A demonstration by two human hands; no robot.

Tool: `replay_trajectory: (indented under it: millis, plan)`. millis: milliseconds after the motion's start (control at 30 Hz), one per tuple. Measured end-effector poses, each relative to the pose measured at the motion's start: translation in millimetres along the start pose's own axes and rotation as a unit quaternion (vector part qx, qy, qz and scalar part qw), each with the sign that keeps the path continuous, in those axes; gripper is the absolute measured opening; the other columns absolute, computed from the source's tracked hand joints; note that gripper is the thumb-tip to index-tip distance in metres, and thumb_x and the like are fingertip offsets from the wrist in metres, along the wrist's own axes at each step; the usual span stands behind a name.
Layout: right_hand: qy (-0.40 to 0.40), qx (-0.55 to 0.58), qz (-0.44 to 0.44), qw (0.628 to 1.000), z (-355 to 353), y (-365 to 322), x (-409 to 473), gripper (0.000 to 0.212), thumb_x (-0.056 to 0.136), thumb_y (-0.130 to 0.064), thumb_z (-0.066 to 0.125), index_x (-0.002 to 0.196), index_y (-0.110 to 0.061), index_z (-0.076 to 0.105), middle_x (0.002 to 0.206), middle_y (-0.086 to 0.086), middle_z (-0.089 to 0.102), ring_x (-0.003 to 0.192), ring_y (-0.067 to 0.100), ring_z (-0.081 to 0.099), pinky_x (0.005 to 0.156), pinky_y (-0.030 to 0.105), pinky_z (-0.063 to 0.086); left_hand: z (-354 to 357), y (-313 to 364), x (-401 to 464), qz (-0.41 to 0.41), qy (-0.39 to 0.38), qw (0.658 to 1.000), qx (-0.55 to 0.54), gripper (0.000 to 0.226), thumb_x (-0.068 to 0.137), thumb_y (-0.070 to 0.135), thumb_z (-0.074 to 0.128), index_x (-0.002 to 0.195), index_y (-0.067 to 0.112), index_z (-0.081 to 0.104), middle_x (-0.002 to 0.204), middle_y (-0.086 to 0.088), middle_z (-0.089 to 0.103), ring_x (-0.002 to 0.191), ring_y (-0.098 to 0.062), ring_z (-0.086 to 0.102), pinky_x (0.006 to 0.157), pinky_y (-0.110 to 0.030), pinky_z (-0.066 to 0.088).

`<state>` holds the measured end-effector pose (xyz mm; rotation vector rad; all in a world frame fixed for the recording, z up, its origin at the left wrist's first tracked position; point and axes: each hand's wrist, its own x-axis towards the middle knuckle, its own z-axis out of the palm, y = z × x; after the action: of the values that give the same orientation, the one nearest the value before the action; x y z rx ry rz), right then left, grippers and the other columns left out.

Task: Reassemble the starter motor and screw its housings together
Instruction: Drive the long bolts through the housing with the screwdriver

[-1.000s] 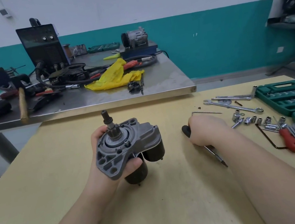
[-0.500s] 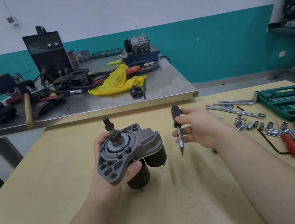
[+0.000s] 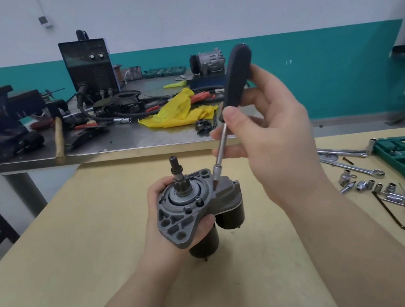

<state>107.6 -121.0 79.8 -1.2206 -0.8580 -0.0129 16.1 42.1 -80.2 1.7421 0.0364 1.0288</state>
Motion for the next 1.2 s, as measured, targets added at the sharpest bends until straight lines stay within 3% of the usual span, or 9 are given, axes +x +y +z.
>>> replay_trajectory:
  millis: [67, 133, 467, 900, 1200]
  plan:
    - [-0.008, -0.014, -0.009, 1.000, 9.9, -1.0, 0.1, 0.053, 0.105, -0.005, 0.065, 0.146, -0.035, 0.053, 0.109, -0.007, 0.071, 0.088, 0.022, 0.080, 0.066, 0.041, 0.068, 2.3, -0.4, 2.8, 0.009, -0.009, 1.000, 0.009, 0.083, 0.067, 0.025, 0.088, 0.136, 0.027, 0.042, 0.133, 0.035, 0.060, 0.125, 0.007, 0.061, 0.101, -0.011, 0.049]
    - [-0.013, -0.018, -0.007, 1.000, 16.4, -0.3, 0.0, 0.053, 0.105, -0.005, 0.065, 0.149, -0.031, 0.052, 0.107, -0.007, 0.071, 0.088, 0.023, 0.079, 0.067, 0.043, 0.068, 3.8, -1.6, 4.6, 0.009, -0.016, 1.000, 0.013, 0.082, 0.066, 0.025, 0.087, 0.134, 0.022, 0.041, 0.133, 0.037, 0.060, 0.124, 0.007, 0.062, 0.101, -0.010, 0.049]
    - [-0.047, -0.076, -0.029, 0.996, 16.9, 9.6, -7.3, 0.052, 0.103, -0.011, 0.064, 0.149, -0.033, 0.052, 0.107, -0.016, 0.069, 0.094, 0.023, 0.077, 0.084, 0.048, 0.066, 6.0, -4.4, 6.3, -0.008, -0.013, 1.000, 0.013, 0.090, 0.061, 0.024, 0.090, 0.135, 0.028, 0.039, 0.133, 0.034, 0.062, 0.123, 0.005, 0.064, 0.099, -0.011, 0.051]
    - [-0.050, -0.031, -0.054, 0.997, 10.2, 2.8, -8.5, 0.056, 0.103, -0.005, 0.065, 0.153, -0.025, 0.051, 0.112, -0.005, 0.069, 0.091, 0.024, 0.078, 0.080, 0.045, 0.067, 7.8, 6.5, 6.0, -0.004, -0.013, 1.000, 0.021, 0.086, 0.065, 0.027, 0.089, 0.135, 0.025, 0.040, 0.134, 0.035, 0.060, 0.125, 0.005, 0.063, 0.100, -0.011, 0.050]
    - [-0.063, -0.032, -0.055, 0.996, 13.7, 10.4, -9.0, 0.055, 0.102, -0.007, 0.064, 0.150, -0.033, 0.051, 0.109, -0.013, 0.068, 0.094, 0.026, 0.076, 0.081, 0.047, 0.066, 9.0, 5.5, 6.4, -0.019, -0.010, 0.999, 0.025, 0.089, 0.061, 0.028, 0.090, 0.135, 0.029, 0.040, 0.132, 0.034, 0.062, 0.122, 0.003, 0.065, 0.098, -0.012, 0.052]
